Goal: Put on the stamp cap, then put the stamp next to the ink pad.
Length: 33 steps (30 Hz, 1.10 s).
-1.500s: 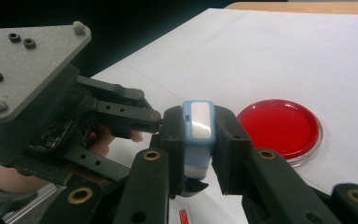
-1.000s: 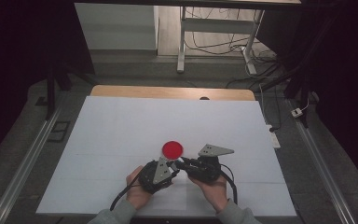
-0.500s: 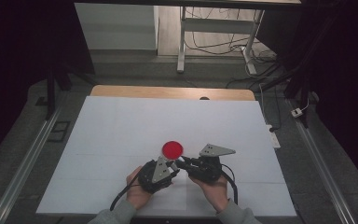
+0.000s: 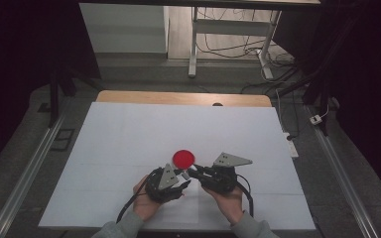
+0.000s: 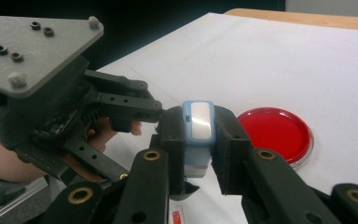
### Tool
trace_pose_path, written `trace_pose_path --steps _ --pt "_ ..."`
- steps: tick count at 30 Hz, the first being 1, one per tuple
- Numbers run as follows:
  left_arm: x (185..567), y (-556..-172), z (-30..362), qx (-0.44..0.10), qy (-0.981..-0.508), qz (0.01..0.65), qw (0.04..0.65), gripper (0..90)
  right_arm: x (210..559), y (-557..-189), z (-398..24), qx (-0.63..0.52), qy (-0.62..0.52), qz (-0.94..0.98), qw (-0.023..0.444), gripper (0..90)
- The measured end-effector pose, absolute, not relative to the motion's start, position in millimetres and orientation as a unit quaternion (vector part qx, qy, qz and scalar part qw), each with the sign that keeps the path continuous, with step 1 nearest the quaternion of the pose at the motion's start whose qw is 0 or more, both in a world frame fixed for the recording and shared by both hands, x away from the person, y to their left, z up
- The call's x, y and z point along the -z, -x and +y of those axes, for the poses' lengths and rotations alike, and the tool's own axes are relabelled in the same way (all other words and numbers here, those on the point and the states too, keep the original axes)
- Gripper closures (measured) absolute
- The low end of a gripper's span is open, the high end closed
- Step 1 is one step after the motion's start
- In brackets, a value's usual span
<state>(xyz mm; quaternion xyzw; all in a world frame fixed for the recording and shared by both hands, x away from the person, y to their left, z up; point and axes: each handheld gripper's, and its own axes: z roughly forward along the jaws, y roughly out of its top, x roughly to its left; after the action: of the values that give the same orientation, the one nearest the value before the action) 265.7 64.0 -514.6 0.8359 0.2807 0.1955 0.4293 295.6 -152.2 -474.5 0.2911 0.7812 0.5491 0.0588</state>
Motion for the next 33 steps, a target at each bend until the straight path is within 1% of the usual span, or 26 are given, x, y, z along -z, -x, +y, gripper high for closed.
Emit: trace_pose_path --steps 6,11,17,23,33 --pt "512.5 -268.9 74.8 -0.153 -0.834 0.299 0.437 39.9 472.7 -297.0 -156.3 -0.552 -0.287 0.780 0.071 75.1" --pt "509.5 -266.3 90.0 -0.143 -0.829 0.313 0.441 34.9 470.9 -298.1 -159.5 -0.554 -0.284 0.779 0.079 75.1" --pt "504.4 -260.1 114.7 -0.132 -0.820 0.328 0.451 33.9 467.9 -300.3 -164.8 -0.553 -0.280 0.779 0.099 75.1" --pt "501.7 -254.5 142.4 -0.133 -0.811 0.348 0.451 33.8 467.3 -304.0 -170.5 -0.544 -0.279 0.782 0.121 75.1" --pt "505.6 -242.9 179.8 -0.133 -0.801 0.378 0.445 33.7 470.0 -313.2 -179.8 -0.529 -0.287 0.786 0.141 75.1"
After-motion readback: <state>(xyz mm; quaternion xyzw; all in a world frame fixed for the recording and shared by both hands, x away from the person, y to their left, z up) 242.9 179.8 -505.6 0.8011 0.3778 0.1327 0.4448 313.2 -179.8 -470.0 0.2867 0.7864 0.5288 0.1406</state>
